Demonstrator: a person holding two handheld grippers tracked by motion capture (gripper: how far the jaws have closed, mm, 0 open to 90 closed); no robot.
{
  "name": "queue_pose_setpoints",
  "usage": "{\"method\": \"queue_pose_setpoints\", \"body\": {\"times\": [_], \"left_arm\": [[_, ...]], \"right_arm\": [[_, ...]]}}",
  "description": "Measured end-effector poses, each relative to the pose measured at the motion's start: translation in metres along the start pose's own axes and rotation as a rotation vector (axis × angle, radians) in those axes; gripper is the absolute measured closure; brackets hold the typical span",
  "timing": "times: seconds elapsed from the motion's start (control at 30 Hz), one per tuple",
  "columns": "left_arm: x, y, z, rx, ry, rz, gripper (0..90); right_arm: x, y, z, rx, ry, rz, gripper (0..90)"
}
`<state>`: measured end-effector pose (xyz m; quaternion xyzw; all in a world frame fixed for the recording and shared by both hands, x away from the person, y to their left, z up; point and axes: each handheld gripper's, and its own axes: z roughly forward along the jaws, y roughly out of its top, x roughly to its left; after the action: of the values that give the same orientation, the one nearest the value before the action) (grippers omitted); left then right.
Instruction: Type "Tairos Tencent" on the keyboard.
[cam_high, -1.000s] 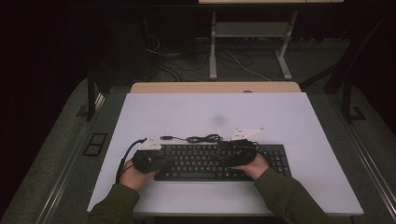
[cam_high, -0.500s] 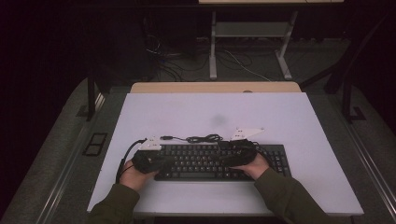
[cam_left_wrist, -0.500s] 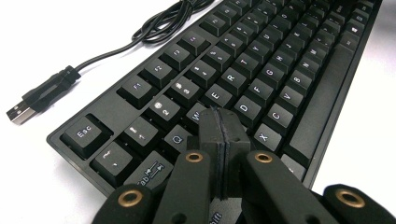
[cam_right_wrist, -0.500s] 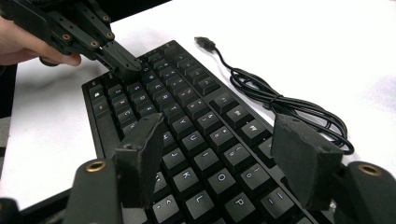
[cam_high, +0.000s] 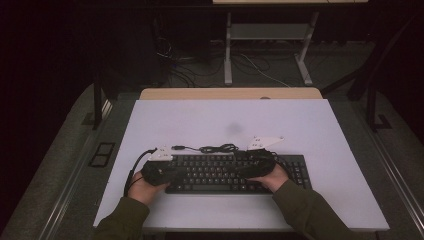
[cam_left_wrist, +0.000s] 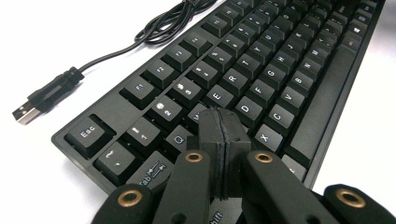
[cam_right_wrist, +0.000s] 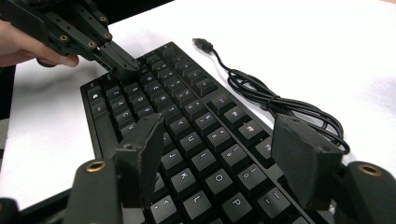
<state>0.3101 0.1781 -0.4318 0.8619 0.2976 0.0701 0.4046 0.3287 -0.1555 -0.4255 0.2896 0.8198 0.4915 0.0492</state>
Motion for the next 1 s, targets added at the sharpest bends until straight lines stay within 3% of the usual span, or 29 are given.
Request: {"method": "queue_pose_setpoints", "body": {"times": [0.53, 1.0], "left_arm": [[-0.005, 0.0045, -0.0007, -0.038, -0.021, -0.004, 84.5], [-0.0098, 0.0082, 0.0017, -0.089, -0.024, -0.029, 61.7]], "right_arm": [[-0.0026, -0.0002, -0.0023, -0.006, -0.009, 0.013, 33.5], [-0.0031, 0.0024, -0.0029, -0.006, -0.003, 0.013, 40.5]]}}
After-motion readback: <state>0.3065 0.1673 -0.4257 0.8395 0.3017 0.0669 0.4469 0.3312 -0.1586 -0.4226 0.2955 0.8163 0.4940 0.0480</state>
